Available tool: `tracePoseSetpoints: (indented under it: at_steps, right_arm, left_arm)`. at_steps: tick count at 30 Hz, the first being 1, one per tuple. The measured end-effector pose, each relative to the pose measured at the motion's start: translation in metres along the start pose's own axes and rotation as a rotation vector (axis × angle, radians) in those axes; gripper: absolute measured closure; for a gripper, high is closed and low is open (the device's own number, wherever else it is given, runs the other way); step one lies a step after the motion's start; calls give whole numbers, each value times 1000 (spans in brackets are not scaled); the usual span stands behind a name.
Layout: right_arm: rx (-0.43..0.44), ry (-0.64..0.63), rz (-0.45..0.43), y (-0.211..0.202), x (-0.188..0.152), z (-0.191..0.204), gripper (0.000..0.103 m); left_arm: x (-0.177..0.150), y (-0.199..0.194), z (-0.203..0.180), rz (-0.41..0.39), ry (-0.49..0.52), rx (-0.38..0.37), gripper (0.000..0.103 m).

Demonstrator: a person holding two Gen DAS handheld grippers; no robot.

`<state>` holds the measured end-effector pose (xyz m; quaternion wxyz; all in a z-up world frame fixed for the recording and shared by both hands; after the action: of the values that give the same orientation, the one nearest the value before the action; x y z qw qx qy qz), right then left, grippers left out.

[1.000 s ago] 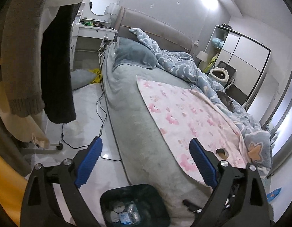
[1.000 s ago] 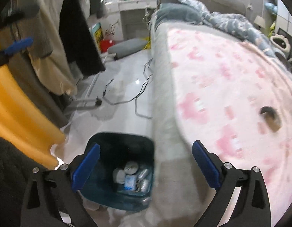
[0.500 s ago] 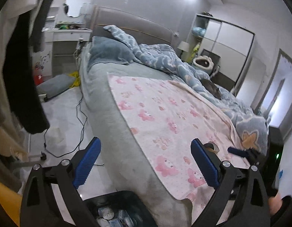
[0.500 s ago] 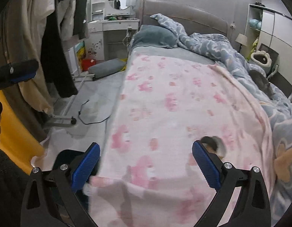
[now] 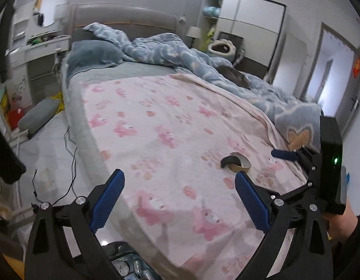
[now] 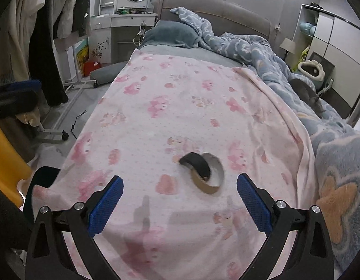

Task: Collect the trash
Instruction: 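Move both open tools back over the bed toward the tan tape ring, then grasp the black rubber piece with the left tool while the right grasps the tan tape ring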

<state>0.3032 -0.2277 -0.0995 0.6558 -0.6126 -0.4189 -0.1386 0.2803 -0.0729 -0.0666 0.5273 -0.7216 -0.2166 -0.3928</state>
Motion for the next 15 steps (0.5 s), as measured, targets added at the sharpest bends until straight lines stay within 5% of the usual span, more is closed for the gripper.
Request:
tracePoseSetpoints:
  at_steps: [5,10,15]
  right_arm:
    - [35,10,1,12,-7,-17,12]
    - [75,13,-18,24,-12,-27,29]
    - [105,9,-40,31,-10,-35,31]
  left_arm:
    - [-5,34,-23,59,37,-44,7]
    - [0,63,-38,93,15,-104,8]
    - [5,82,-54,109,-1,-163,12]
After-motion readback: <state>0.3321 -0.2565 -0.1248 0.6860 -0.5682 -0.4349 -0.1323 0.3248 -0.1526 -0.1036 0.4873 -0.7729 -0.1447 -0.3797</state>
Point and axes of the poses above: each gripper's, at about its wrist camera, not at the fingertips, and y roughly the way its jaws point, z to its left, x to its top, the point moved 10 cm from there along y, roughly the way its jaws point, and after that the axes turned 3 degrees about y, right-handed, at the moved point
